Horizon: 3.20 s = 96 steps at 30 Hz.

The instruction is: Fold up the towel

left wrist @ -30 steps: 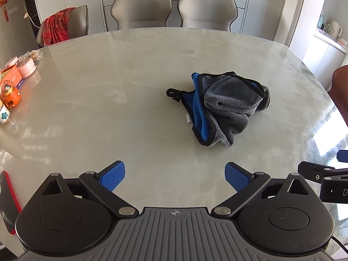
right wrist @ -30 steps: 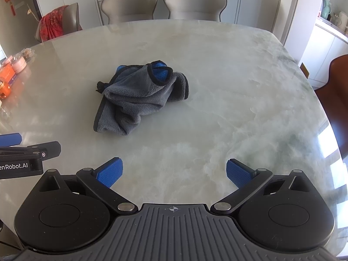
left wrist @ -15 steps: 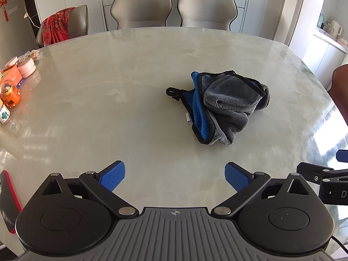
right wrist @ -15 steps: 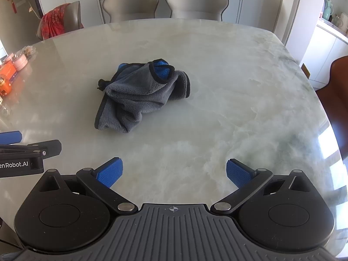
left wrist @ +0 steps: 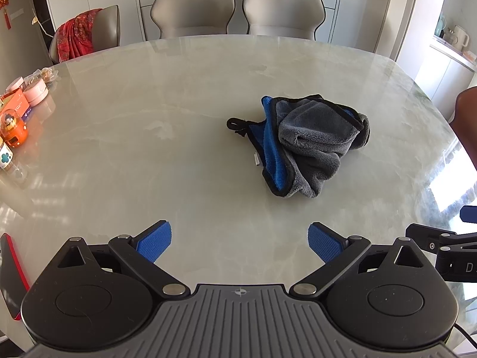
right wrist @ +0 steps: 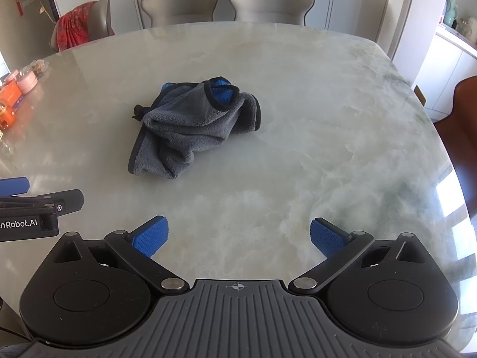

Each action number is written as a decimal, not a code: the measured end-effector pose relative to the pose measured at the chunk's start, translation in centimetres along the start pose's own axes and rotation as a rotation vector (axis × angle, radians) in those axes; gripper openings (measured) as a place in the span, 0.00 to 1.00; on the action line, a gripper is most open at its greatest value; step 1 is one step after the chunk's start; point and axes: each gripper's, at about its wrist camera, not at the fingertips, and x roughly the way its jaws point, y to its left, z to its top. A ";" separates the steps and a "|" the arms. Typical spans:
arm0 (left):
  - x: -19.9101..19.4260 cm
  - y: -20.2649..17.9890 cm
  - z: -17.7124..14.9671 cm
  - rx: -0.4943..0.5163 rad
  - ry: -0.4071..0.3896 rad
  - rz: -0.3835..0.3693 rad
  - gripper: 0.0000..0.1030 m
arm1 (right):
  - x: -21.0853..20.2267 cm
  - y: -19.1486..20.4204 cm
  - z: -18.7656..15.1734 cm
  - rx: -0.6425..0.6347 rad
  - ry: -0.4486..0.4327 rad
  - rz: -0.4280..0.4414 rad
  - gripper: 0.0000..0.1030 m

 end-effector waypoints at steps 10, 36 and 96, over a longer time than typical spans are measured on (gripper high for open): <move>0.4 -0.2 0.0 0.009 0.006 -0.007 0.98 | 0.2 0.0 0.1 -0.008 0.000 0.027 1.00; 0.5 -0.7 4.7 0.420 -0.126 -0.085 0.98 | -1.0 -1.4 3.4 -0.320 -0.225 0.192 1.00; 11.9 -4.8 13.1 1.059 -0.017 -0.340 0.94 | 13.5 0.9 14.7 -0.605 0.053 0.456 0.26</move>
